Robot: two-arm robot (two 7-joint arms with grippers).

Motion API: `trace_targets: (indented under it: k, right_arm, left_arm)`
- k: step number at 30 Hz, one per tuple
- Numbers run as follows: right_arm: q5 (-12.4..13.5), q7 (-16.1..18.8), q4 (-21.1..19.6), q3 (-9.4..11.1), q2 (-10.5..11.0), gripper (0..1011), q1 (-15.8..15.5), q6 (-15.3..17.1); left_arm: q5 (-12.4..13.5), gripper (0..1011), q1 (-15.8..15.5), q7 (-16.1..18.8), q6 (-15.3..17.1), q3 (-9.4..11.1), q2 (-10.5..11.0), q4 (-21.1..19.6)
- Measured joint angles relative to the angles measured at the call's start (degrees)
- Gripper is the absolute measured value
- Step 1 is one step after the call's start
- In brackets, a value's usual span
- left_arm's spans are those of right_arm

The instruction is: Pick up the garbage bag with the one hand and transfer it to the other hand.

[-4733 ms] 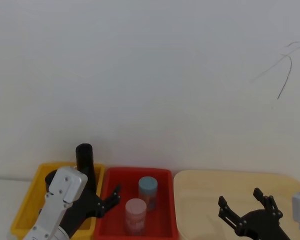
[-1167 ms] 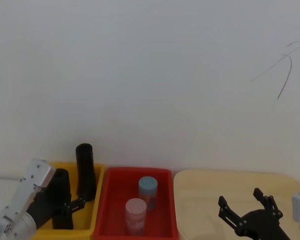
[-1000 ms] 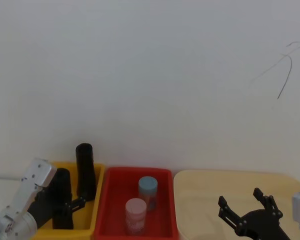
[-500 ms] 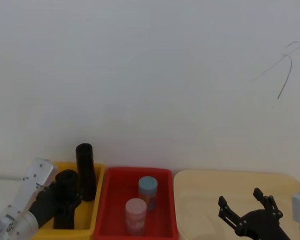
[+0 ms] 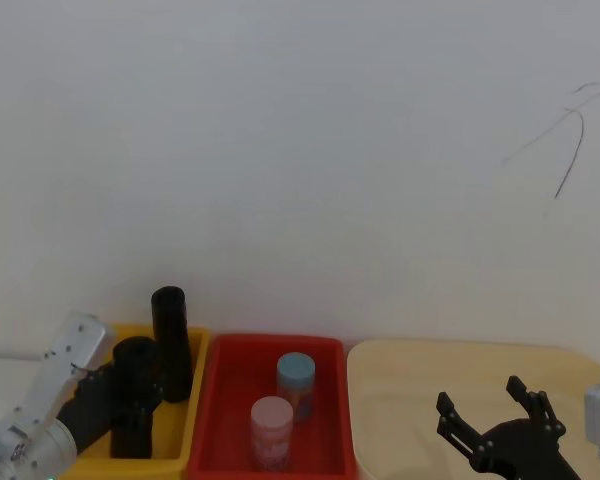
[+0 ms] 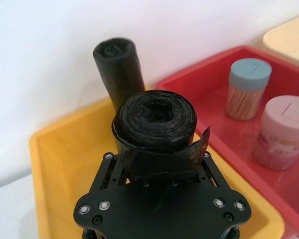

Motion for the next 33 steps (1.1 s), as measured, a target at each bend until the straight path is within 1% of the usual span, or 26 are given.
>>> trace_targets:
  k: [6,7,15,19,24,29,33]
  right_arm:
    - [0.0,0.0,0.0,0.0,0.0,1000,0.0,0.0]
    - [0.0,0.0,0.0,0.0,0.0,1000,0.0,0.0]
    - [0.0,0.0,0.0,0.0,0.0,1000,0.0,0.0]
    - [0.0,0.0,0.0,0.0,0.0,999,0.0,0.0]
    - [0.0,0.0,0.0,0.0,0.0,1000,0.0,0.0]
    - [0.0,0.0,0.0,0.0,0.0,1000,0.0,0.0]
    - [0.0,0.0,0.0,0.0,0.0,1000,0.0,0.0]
  left_arm:
    - [-1.8,435,0.8,-2.0,0.1,-1.2,0.7,-3.1]
    - [-2.5,435,1.0,-2.6,0.2,-1.6,0.9,-4.1]
    - [-5.8,435,1.7,-5.0,0.6,-3.8,1.9,-9.8]
    - [-7.1,435,1.7,-5.8,0.6,-4.7,2.3,-12.2]
    - [-9.1,435,0.9,-6.8,0.4,-5.9,2.3,-15.7]
    - [-11.0,435,-0.1,-7.9,0.5,-6.1,1.9,-17.8]
    - [-12.8,435,-1.2,-9.1,1.4,-5.6,1.1,-19.4]
